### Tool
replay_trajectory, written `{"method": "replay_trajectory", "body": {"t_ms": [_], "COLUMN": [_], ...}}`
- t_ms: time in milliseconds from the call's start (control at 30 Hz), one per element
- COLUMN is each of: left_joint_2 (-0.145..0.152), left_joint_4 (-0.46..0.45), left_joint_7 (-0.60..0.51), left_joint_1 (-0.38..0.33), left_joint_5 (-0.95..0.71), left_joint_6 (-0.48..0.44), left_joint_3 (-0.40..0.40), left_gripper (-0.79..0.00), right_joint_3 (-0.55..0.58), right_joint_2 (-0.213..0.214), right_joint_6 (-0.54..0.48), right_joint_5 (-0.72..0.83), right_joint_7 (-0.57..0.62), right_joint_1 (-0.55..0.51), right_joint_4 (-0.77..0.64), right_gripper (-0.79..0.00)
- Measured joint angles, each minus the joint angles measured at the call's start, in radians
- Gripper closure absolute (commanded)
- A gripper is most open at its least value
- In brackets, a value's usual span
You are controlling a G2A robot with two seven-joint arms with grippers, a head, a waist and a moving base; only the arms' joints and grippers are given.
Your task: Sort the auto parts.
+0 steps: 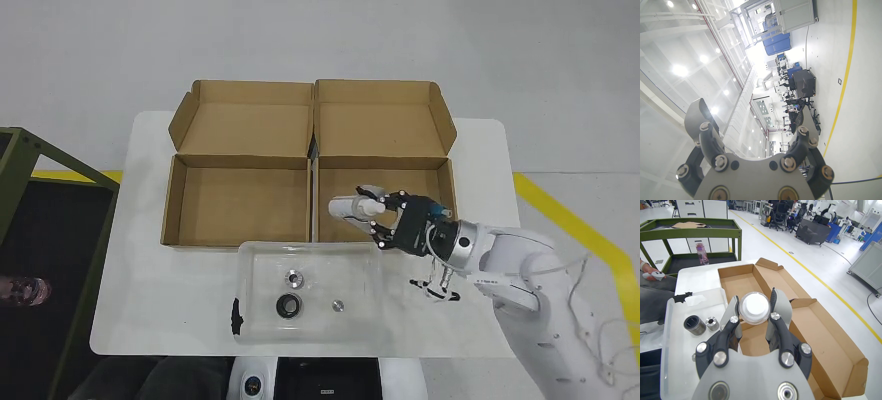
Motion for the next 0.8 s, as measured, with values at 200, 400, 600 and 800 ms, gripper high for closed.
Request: {"method": "replay_trajectory", "body": {"t_ms": [200,400,600,800], "left_joint_2": [0.0,0.0,0.0,0.0], "left_joint_4": [0.0,0.0,0.0,0.0], "left_joint_7": [0.0,0.0,0.0,0.0], "left_joint_1": [0.0,0.0,0.0,0.0], "left_joint_5": [0.0,0.0,0.0,0.0], "left_joint_6": [0.0,0.0,0.0,0.0], "left_joint_3": [0.0,0.0,0.0,0.0], "left_gripper": [-0.785,-0.785,-0.785,-0.785], "right_joint_3": [-0.081,-0.152,-0.215,-0.279], "right_joint_2": [-0.016,-0.033,-0.052,-0.071], "right_joint_6": [0.061,0.098,0.126,0.16], "right_joint_5": [0.041,0.068,0.074,0.036], "right_joint_7": [0.05,0.07,0.074,0.07], "right_joint_1": [0.114,0.216,0.295,0.356], "right_joint_4": [0.137,0.271,0.381,0.473], "right_gripper": [0.0,0.0,0.0,0.0]}}
